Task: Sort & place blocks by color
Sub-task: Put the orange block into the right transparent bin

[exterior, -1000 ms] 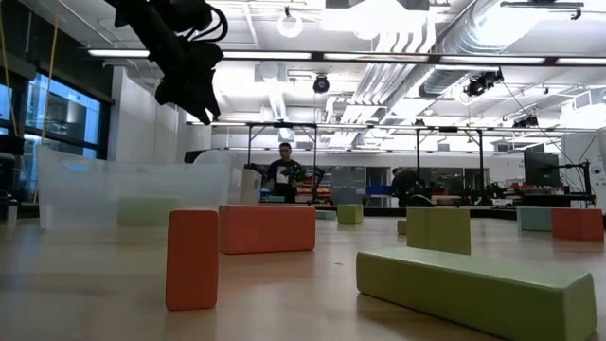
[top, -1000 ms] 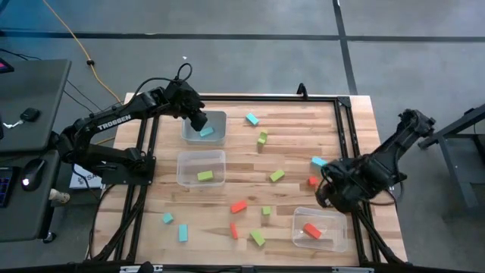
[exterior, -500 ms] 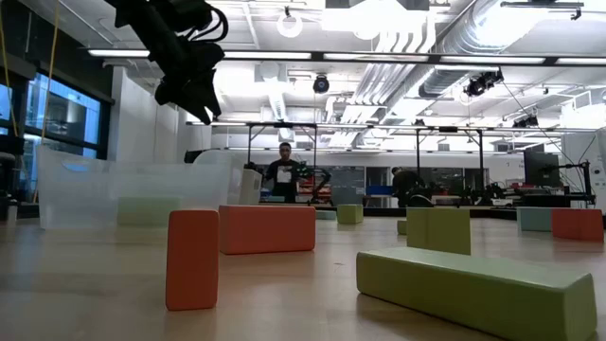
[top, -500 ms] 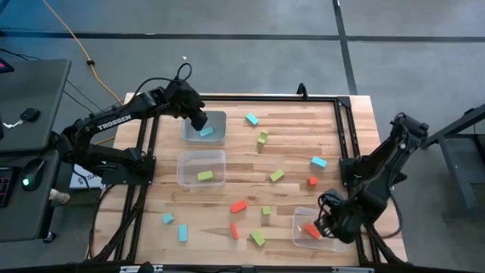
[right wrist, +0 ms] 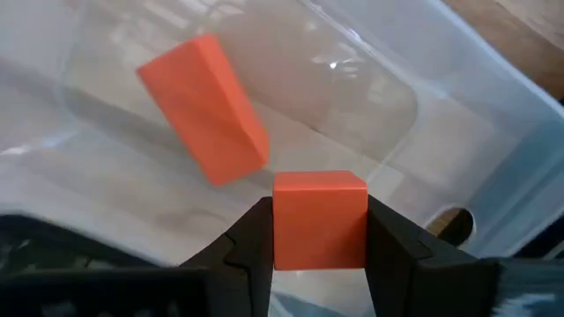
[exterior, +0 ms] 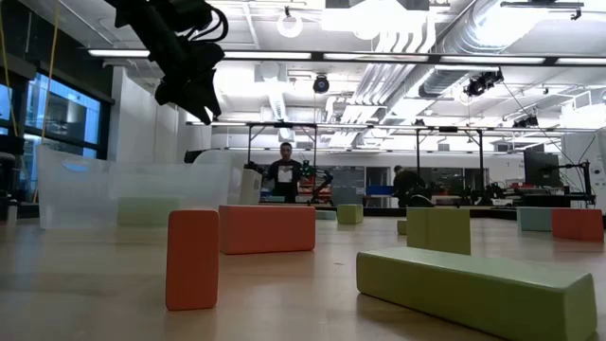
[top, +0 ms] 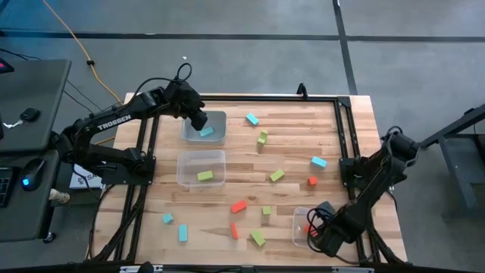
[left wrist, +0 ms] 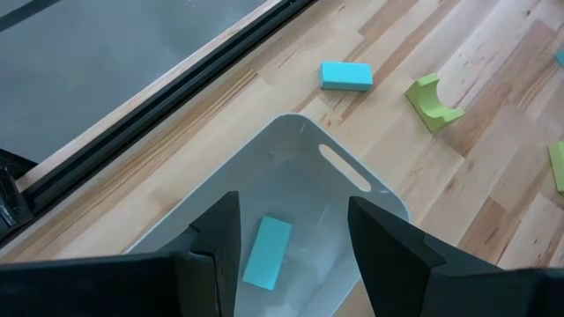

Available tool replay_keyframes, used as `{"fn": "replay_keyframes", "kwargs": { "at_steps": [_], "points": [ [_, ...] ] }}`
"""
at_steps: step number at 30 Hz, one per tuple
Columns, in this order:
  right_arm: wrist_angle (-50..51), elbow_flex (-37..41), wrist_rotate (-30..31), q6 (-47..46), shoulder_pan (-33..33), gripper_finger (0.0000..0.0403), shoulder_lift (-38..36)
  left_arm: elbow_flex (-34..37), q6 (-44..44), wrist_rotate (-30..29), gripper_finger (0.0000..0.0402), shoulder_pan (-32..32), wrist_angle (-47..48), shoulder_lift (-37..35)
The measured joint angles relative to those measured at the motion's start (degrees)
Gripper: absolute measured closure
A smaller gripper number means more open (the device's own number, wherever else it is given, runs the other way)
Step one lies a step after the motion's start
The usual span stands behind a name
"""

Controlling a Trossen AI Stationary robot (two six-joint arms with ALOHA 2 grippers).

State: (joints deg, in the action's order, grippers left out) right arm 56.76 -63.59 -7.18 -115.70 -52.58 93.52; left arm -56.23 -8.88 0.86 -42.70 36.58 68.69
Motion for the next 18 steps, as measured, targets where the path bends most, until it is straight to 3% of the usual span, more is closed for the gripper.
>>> {"fn": "replay_keyframes", "kwargs": {
  "at_steps": [18],
  "points": [
    [0.97,0.00,-3.41,0.04,1.94,0.0284,7.03,0.00,0.02,0.00,0.0243,-0.02,0.02,0.02]
  ]
}}
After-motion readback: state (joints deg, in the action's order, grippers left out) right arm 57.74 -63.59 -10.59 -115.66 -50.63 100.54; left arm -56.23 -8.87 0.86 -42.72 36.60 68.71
